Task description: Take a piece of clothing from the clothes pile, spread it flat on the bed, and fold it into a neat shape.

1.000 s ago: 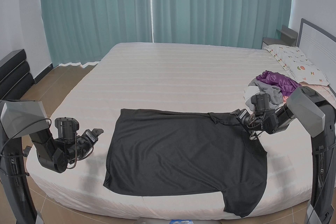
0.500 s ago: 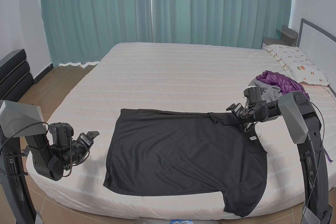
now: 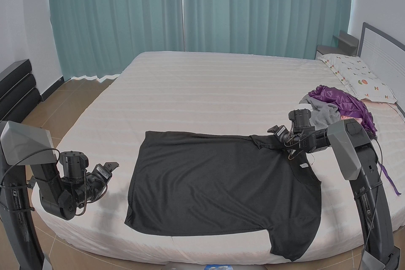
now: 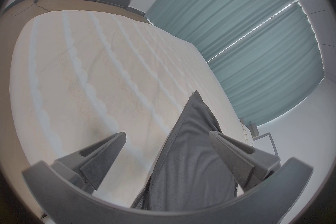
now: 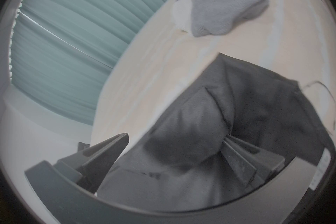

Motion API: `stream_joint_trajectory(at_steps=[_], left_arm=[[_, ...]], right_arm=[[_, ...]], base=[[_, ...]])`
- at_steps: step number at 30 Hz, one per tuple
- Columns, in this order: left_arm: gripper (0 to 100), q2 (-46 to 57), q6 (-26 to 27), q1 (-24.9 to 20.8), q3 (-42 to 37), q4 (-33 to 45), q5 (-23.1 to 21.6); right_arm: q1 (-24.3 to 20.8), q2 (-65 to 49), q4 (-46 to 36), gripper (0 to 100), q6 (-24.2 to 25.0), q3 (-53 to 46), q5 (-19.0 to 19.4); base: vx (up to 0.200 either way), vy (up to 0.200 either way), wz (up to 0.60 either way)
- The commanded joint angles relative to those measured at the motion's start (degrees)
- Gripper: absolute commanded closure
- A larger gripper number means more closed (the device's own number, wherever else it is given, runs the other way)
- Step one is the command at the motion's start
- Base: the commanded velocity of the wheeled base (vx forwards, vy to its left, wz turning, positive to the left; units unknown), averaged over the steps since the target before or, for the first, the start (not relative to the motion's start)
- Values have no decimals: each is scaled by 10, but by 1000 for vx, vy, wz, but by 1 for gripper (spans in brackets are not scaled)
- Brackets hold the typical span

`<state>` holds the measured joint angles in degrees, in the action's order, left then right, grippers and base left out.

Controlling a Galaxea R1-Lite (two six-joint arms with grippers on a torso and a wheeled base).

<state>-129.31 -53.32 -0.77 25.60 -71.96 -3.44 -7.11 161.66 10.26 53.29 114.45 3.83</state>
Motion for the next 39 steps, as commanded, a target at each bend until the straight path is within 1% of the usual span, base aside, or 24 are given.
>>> stream_joint_trajectory(at_steps=[1,2,3,4,6,8,12,13,15,16,17,18,19,22,25,30,31,32,33,34,35,36,38,39], left_arm=[[0,-9,0,-2,0,0,0],[0,-9,0,-2,0,0,0],[0,-9,0,-2,0,0,0],[0,-9,0,-2,0,0,0],[0,-9,0,-2,-1,0,0],[0,-9,0,-2,-1,0,0],[0,-9,0,-2,-1,0,0],[0,-9,0,-2,-2,0,0],[0,-8,0,-2,-2,0,0],[0,-8,0,-2,-3,0,0],[0,-8,0,-2,-3,0,0],[0,-8,0,-3,-4,0,0],[0,-8,0,-3,-4,0,0],[0,-9,1,-3,-4,0,0],[0,-9,0,-3,-4,0,0],[0,-5,1,-3,-5,0,0],[0,-5,1,-3,-5,0,0],[0,-4,1,-3,-8,0,0],[0,-3,1,-4,-13,-2,-1],[0,-3,1,-6,-15,-5,-1],[0,-3,1,-6,-15,-5,-1],[0,-3,1,-11,-24,-19,-1],[0,-3,2,-14,-33,-32,-1],[0,-3,3,-19,-42,-48,-1]], right_arm=[[-1,25,114,0,0,1,-1],[0,26,161,0,0,1,-1],[1,25,182,0,0,1,-1],[3,21,240,0,-1,1,-4],[5,15,274,0,-3,1,-8],[11,1,280,0,-9,1,-15],[21,-6,294,0,-9,1,-15],[22,6,311,0,-12,1,-16],[22,20,322,0,-13,1,-16],[20,39,330,0,-20,1,-17],[20,39,330,0,-20,1,-17],[20,52,325,0,-47,1,-26],[21,54,323,0,-53,1,-32],[23,42,301,0,-52,-2,-37],[22,4,296,0,-52,-55,-33],[22,-70,317,0,-51,-175,-29],[22,-70,317,0,-51,-175,-29],[22,-100,333,0,-52,-230,-29],[23,-115,346,0,-52,-261,-27],[24,-128,355,0,-52,-288,-24],[25,-130,357,0,-52,-292,-23],[28,-161,378,0,-52,-350,-13],[31,-185,394,0,-52,-397,-3],[33,-209,408,0,-55,-446,7]], base=[[0,0,0],[0,0,0],[0,0,0],[0,0,0],[0,0,0],[0,0,0],[0,0,0],[0,0,0],[0,0,0],[0,0,0],[0,0,0],[0,0,0],[0,0,0],[0,0,0],[0,0,0],[0,0,0],[0,0,0],[0,0,0],[0,0,0],[0,0,0],[0,0,0],[0,0,0],[0,0,0],[0,0,0]])
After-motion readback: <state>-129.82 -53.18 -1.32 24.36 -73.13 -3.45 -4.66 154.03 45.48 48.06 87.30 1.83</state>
